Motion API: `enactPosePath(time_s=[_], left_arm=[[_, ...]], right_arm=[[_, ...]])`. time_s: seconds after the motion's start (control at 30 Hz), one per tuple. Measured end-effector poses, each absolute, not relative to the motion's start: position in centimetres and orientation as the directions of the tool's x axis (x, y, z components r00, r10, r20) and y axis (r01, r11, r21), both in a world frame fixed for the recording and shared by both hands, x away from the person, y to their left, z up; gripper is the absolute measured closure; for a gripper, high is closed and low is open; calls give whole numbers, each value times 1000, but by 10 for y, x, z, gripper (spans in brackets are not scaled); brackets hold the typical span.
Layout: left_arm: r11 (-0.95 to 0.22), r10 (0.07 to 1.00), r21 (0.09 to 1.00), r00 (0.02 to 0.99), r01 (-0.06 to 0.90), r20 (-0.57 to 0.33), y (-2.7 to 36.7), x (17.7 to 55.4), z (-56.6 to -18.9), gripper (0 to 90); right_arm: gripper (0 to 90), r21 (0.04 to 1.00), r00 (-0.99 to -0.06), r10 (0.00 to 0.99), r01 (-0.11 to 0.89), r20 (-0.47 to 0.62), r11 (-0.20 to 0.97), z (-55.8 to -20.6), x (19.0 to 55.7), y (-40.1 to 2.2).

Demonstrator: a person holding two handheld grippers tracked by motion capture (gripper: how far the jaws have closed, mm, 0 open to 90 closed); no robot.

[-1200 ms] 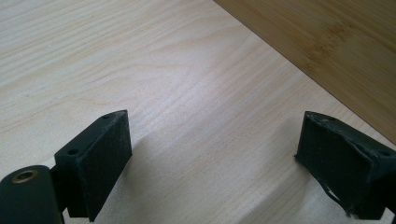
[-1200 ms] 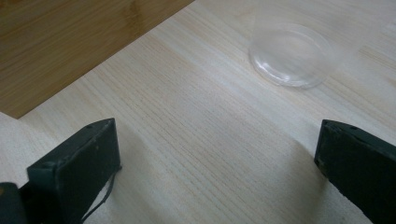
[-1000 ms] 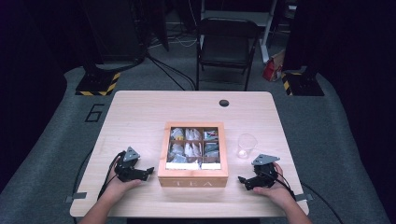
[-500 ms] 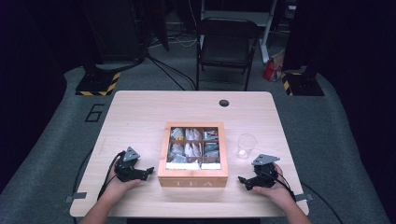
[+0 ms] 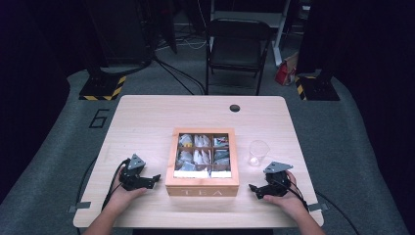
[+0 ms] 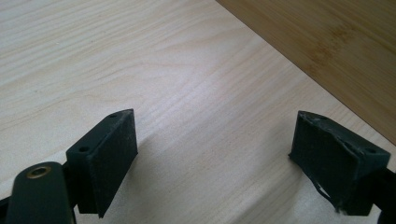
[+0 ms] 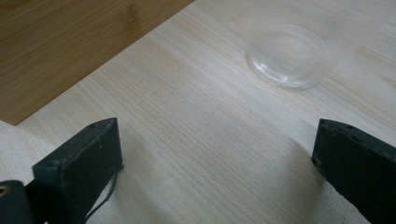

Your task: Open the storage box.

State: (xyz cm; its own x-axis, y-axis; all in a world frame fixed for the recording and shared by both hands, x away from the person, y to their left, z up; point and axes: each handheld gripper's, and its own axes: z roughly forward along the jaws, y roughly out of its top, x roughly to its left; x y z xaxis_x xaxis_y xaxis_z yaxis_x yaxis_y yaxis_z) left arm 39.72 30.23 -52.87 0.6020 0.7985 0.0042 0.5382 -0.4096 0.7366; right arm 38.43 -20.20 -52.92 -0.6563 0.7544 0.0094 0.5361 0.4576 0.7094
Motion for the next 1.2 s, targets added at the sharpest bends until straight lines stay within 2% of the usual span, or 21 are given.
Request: enactPosePath(time_s=[0.23,0.27,0.3,0.33,0.43,0.57,0.7,0.93,1.2], left_arm=[[-413,802,728,597,547,6,302,397,-527,169],[-414,802,728,598,547,7,302,397,-527,186],[-414,801,725,599,550,4,302,397,-526,186],[-416,797,722,604,552,-4,301,396,-523,197],[-397,798,738,602,545,-15,300,394,-517,211],[-355,795,752,603,555,-71,300,390,-510,251],[-372,793,746,607,553,-53,299,386,-506,272],[-342,808,743,583,576,-81,300,378,-497,292],[-311,810,751,576,582,-110,303,374,-491,327]], right_arm=[[94,725,-635,772,534,5,435,-528,383,-205],[158,727,-632,775,534,4,432,-527,382,-206],[158,727,-632,775,534,4,432,-527,382,-206],[229,715,-633,774,549,18,433,-523,382,-207],[282,722,-642,766,542,27,429,-518,379,-207],[278,733,-662,749,506,-7,454,-513,377,-204],[278,741,-668,744,493,-14,456,-507,373,-202],[314,732,-688,725,495,2,468,-501,367,-198],[329,750,-723,691,452,-8,483,-492,361,-194]])
